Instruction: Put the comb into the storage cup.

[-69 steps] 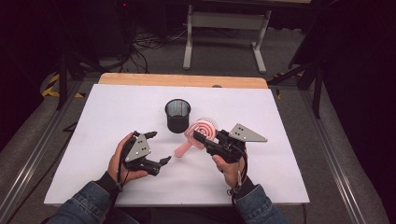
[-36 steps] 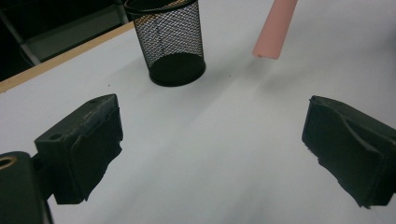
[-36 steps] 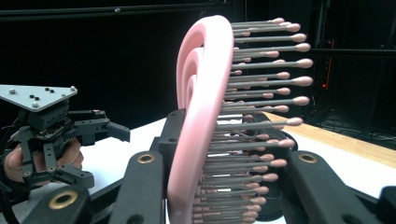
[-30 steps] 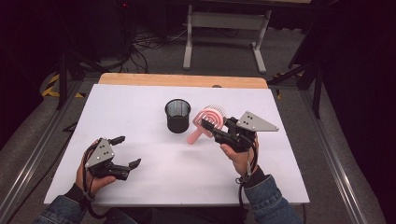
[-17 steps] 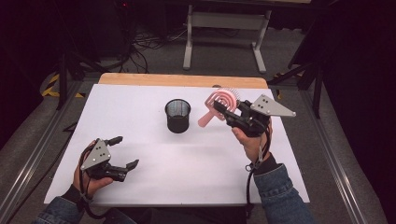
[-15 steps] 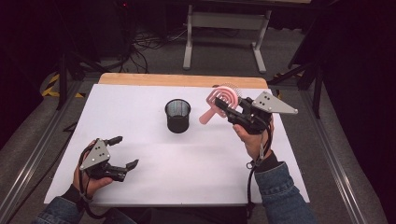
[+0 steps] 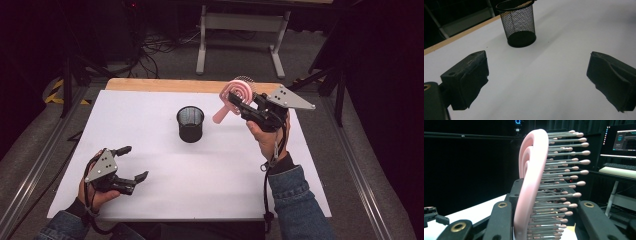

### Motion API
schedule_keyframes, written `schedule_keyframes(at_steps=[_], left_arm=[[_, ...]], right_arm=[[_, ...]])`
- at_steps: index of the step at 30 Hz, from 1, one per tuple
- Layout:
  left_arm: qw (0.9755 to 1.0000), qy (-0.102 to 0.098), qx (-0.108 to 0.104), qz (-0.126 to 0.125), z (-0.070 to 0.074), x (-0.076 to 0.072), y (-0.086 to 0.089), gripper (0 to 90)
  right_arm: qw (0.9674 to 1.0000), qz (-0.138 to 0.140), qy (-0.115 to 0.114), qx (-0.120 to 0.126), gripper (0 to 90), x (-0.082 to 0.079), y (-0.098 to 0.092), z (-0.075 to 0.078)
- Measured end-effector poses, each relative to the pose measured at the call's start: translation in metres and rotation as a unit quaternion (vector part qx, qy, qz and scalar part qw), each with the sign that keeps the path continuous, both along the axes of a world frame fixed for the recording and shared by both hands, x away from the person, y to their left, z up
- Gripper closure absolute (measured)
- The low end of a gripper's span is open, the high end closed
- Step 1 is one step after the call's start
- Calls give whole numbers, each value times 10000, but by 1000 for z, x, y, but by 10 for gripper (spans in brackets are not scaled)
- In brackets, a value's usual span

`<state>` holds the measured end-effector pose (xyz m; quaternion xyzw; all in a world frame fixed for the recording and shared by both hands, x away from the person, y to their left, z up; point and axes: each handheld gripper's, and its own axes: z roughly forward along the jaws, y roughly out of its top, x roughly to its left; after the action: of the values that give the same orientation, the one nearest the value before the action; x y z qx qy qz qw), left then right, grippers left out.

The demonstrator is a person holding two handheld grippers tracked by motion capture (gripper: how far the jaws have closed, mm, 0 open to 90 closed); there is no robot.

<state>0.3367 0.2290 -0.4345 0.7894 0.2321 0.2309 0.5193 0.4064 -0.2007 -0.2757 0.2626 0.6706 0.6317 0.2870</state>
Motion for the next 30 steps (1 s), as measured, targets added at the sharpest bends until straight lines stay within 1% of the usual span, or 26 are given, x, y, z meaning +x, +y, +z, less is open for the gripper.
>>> schedule_keyframes(at_steps=[1,2,3,5,6,15,17,18,30], left_arm=[[10000,4,5,-3,0,0,0,52],[10000,2,3,-20,0,0,0,52],[10000,-4,4,-19,0,0,0,52],[10000,6,-10,-20,0,0,0,52],[10000,1,-16,-20,0,0,0,53],[10000,-1,-31,-38,0,0,0,53],[10000,1,-37,-44,0,0,0,52],[10000,-2,-41,-45,0,0,0,52],[10000,-6,-59,-56,0,0,-1,51]], right_arm=[[10000,16,30,57,629,2,2,0],[10000,-12,2,-10,629,6,2,-1],[10000,26,54,70,629,6,5,-1],[10000,26,61,54,629,7,6,-1],[10000,18,46,6,629,10,8,-2],[10000,9,-8,3,629,13,11,0],[10000,15,-27,-32,629,14,13,0],[10000,13,-14,8,629,14,14,0],[10000,84,-34,9,630,19,28,0]])
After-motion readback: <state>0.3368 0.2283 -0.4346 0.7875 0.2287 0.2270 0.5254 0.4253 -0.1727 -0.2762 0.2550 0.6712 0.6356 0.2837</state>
